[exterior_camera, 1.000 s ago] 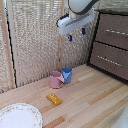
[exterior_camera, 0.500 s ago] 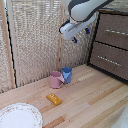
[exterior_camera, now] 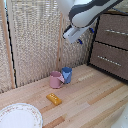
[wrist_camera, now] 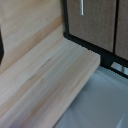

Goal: Kindly get your arm to the topmost drawer handle. Get a good grip on it, then softly pull to open it.

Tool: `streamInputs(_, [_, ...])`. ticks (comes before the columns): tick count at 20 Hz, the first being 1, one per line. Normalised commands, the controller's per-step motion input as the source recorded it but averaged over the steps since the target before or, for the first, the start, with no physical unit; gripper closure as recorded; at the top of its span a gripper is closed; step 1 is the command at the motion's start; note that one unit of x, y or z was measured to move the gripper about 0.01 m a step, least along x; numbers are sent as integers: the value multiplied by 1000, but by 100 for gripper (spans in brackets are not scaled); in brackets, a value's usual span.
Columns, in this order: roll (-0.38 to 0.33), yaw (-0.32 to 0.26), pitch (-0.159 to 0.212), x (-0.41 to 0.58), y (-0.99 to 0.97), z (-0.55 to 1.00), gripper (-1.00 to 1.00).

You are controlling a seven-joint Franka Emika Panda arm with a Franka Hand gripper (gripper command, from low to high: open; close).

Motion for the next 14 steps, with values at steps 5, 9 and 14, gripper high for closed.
streamInputs(5, [-375, 173, 41, -201, -61, -22, -100])
streamInputs(9, [-362, 193, 24, -115, -82, -31, -100])
streamInputs(14, [-315, 215, 1, -38, -111, -36, -100])
